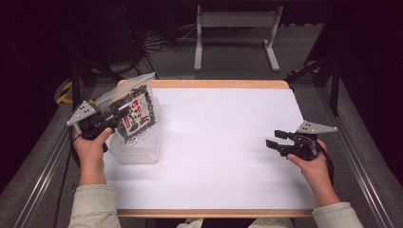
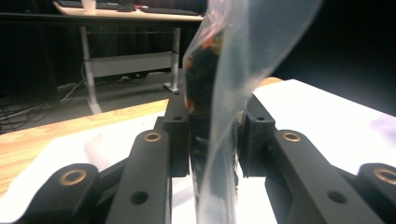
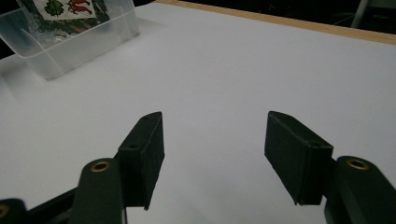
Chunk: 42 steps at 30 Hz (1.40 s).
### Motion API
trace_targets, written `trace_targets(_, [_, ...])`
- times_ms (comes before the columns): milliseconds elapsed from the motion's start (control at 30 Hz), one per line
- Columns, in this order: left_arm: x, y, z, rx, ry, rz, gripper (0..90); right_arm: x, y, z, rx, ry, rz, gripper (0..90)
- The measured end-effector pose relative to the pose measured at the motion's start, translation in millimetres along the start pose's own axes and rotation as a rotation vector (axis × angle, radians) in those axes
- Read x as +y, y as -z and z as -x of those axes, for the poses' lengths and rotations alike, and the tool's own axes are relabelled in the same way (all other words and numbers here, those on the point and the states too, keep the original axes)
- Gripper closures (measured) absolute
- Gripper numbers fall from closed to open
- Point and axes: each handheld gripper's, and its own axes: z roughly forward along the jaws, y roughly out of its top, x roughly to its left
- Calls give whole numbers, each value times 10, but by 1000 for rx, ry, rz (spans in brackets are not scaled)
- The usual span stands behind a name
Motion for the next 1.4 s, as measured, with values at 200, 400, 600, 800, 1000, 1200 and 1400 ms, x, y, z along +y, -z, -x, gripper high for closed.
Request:
trace_targets(200, [4,23,-4,54,10,-22,647,1,4,7,-2,1,5,382])
trace_targets(400, [26,65,-10,94,75,69,368,7,-15,8,2,0,0,379])
trace_targets(600, [63,151,49,110,65,117,284,39,-82,-8,16,7,-5,372])
trace_targets(800, [128,287,130,153,39,117,265,86,-161,-29,34,20,-5,368])
trace_targets(1000, [221,460,245,224,9,95,260,133,-230,-32,51,30,1,368])
trace_targets(1200, [368,626,411,254,-11,138,249,177,-301,-49,65,39,0,366])
trace_targets(1400, [571,687,721,205,-57,164,251,193,-338,-58,74,40,-2,366])
